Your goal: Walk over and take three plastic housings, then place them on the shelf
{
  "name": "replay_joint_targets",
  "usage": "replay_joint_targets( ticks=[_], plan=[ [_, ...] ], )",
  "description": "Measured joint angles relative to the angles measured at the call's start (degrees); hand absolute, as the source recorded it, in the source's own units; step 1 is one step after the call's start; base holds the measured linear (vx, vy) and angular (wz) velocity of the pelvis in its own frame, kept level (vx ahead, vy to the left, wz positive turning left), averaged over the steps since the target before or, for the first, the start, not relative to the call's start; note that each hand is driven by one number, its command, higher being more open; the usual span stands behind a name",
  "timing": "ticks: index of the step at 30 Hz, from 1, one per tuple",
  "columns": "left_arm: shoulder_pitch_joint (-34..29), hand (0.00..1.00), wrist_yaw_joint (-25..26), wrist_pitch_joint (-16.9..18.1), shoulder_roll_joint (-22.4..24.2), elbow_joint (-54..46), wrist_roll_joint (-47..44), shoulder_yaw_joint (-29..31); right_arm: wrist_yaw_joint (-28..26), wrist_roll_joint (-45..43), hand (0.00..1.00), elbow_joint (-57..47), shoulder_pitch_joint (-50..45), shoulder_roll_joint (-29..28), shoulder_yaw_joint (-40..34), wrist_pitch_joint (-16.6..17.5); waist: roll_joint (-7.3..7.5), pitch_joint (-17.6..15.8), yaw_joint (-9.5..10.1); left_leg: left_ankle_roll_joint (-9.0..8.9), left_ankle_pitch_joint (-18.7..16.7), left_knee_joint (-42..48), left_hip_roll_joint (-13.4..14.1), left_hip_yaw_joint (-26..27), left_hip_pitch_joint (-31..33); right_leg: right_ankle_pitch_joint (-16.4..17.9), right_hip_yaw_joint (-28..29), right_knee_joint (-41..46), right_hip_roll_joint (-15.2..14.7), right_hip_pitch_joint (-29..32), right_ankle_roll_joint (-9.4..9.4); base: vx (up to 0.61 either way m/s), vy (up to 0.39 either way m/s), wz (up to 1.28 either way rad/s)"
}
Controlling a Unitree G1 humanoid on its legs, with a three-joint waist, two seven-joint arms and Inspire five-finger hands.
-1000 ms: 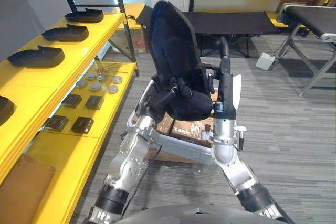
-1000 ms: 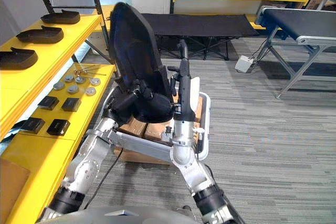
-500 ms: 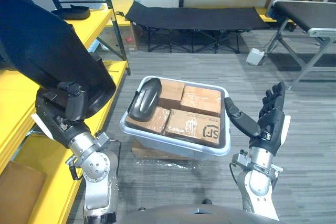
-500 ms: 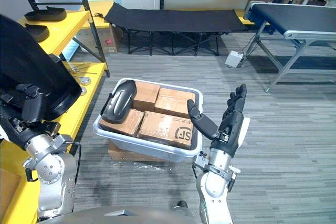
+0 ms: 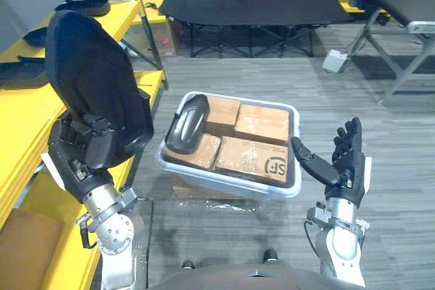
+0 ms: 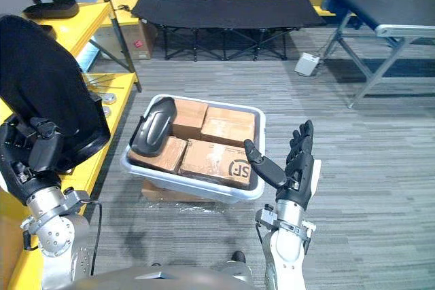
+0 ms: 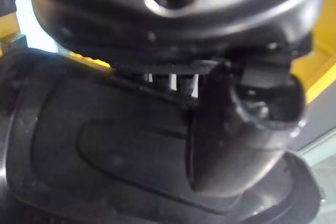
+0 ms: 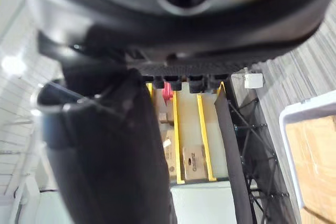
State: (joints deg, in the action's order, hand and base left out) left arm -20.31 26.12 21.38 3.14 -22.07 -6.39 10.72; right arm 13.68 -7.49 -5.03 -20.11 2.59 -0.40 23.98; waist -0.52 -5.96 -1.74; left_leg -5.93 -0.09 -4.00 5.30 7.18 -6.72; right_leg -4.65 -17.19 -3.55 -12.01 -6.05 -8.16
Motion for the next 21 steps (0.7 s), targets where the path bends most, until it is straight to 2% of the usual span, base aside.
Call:
replay_joint_targets(
  ticks=[3, 4, 7, 10, 11, 12, 13, 15, 19, 21],
  plan=[
    [-0.54, 0.0, -2.1, -0.18, 0.39, -2.21, -0.06, 2.71, -2.14, 0.31, 1.0, 0.83, 2.85, 0.71, 1.28, -0.66, 0.21, -0.31, 1.67, 0.0, 0.09, 0.72, 0.02, -2.94, 0.5, 1.07, -2.74, 1.01, -0.14, -1.21, -0.05, 0.01, -0.026, 0.61],
    [-0.81, 0.0, -3.29, -0.37, 0.53, -3.46, -0.24, 4.55, -3.44, 0.31, 1.0, 0.83, 5.57, 2.76, 3.23, -1.16, 0.28, -0.45, 3.26, -0.14, 0.16, 1.0, 0.23, -4.42, 0.48, 2.09, -4.38, 2.01, -0.1, -2.2, 0.02, 0.01, -0.028, 0.48],
    [-2.67, 0.0, -4.41, -0.55, 0.66, -5.13, -1.83, 6.09, -6.38, -0.27, 1.0, 0.83, 9.85, 4.22, 5.74, -1.27, 0.28, -0.92, 4.7, -0.56, -0.37, 2.62, 0.42, -6.66, 0.86, 3.43, -6.3, 3.4, -0.03, -3.46, 0.12, 0.0, -0.029, 0.52],
    [-4.24, 0.0, -5.21, -1.89, 1.13, -5.93, -2.75, 6.53, -9.62, -3.95, 1.0, 0.73, 13.15, 4.05, 7.17, -2.12, 0.16, -1.84, 5.27, -0.2, -2.95, 9.36, 0.21, -9.68, 5.31, 4.99, -10.28, 4.42, -0.03, -5.15, 0.33, -0.04, -0.025, 0.74],
    [-4.36, 0.0, -6.63, -2.99, 1.22, -5.94, -3.27, 6.49, -10.45, -5.11, 1.0, 0.7, 13.09, 3.7, 7.16, -2.54, 0.11, -2.36, 4.89, 0.67, -3.61, 12.88, 0.21, -8.01, 8.23, 5.52, -14.0, 4.6, -0.08, -6.5, 0.33, -0.06, -0.024, 1.65],
    [-4.28, 0.0, -9.24, -3.89, 1.26, -5.93, -4.67, 6.12, -10.57, -5.32, 1.0, 0.42, 12.03, 3.34, 6.89, -3.25, 0.38, -2.83, 4.06, 2.38, -3.66, 14.3, 0.65, -4.07, 10.19, 6.38, -18.29, 5.31, -0.46, -7.73, 0.06, -0.05, -0.01, 1.74],
    [-4.5, 0.0, -10.76, -4.16, 1.37, -5.93, -4.88, 5.75, -10.57, -5.3, 1.0, 0.37, 11.46, 3.3, 6.45, -4.25, 0.47, -3.42, 4.22, 2.63, -2.69, 13.8, 1.46, -1.48, 10.27, 6.99, -20.24, 6.41, -0.93, -8.19, -0.12, -0.01, 0.024, 1.44],
    [-5.07, 0.0, -14.35, -4.41, 1.88, -5.93, -6.27, 5.36, -10.48, -4.3, 1.0, 0.36, 10.15, 3.3, 5.86, -5.78, 0.5, -3.49, 5.98, 1.75, 1.16, 9.19, 0.01, -2.12, 10.09, 7.4, -21.89, 7.29, -2.07, -8.02, -0.26, 0.01, 0.072, 0.87],
    [-5.12, 0.0, -19.72, -4.4, 1.79, -5.93, -8.73, 5.23, -10.28, -1.91, 1.0, 0.32, 9.58, 1.79, 5.99, -6.37, 0.65, -3.81, 6.32, 2.71, 4.17, 4.55, -2.33, -4.42, 9.92, 7.84, -20.01, 9.55, -3.73, -7.93, -0.2, 0.01, 0.101, 0.76],
    [-4.8, 0.0, -23.05, -4.34, 0.37, -5.93, -9.35, 3.67, -9.44, -1.97, 1.0, -0.95, 7.78, 1.7, 5.31, -6.42, 0.68, -3.92, 6.05, 3.25, 4.52, 3.45, -3.38, -7.36, 9.11, 8.25, -11.98, 15.72, -4.9, -6.82, 0.53, 0.02, 0.116, 0.71]
  ],
)
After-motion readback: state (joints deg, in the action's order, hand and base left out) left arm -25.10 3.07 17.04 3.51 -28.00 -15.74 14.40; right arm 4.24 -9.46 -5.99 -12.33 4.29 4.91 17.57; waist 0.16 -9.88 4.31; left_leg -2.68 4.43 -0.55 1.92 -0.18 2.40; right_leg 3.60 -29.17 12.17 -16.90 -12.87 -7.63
